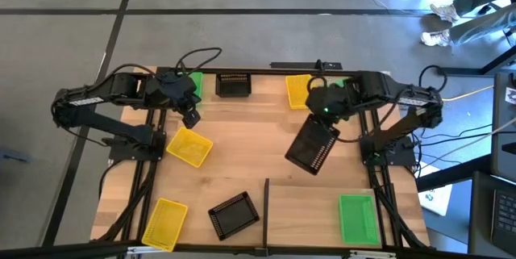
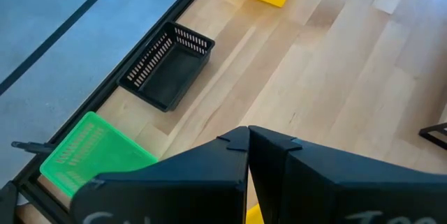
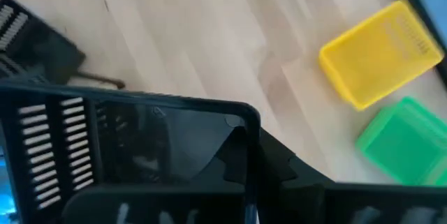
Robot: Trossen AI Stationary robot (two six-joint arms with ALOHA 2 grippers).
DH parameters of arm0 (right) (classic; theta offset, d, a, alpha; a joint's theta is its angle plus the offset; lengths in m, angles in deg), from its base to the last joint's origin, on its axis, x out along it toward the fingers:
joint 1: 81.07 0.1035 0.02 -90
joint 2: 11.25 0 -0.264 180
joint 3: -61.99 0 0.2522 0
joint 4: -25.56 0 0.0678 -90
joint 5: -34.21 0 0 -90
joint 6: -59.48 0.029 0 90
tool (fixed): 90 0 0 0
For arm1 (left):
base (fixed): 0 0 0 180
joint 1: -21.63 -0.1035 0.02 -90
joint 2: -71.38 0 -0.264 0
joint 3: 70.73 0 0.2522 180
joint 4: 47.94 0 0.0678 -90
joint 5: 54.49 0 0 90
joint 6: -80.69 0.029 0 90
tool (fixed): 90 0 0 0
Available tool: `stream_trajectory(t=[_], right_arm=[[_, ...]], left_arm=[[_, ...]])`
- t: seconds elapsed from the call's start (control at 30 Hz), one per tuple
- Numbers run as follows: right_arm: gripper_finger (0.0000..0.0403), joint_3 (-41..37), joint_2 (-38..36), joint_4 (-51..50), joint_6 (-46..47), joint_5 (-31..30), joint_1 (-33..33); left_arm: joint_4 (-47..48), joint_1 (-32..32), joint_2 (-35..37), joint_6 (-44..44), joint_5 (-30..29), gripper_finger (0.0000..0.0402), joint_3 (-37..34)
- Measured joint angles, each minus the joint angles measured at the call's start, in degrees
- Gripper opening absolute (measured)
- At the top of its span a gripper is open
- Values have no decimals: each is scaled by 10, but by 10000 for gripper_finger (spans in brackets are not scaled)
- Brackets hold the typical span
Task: Stack baskets on shelf by color
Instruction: Put the middle black bin on the shelf
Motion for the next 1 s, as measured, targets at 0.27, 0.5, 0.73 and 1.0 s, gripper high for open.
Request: stream_trajectory(t=[0.27, 0.5, 0.73, 1.0], right_arm=[[0, -186, -72, 113, 42, 78, 18], [0, -312, -106, 236, 20, 183, 38], [0, -406, -106, 360, 29, 267, 63], [0, -498, -106, 462, 100, 289, 110]], left_arm=[[0, 0, 0, 0, 0, 0, 0], [0, 0, 0, 0, 0, 0, 0], [0, 0, 0, 0, 0, 0, 0], [0, 0, 0, 18, -2, 0, 0]])
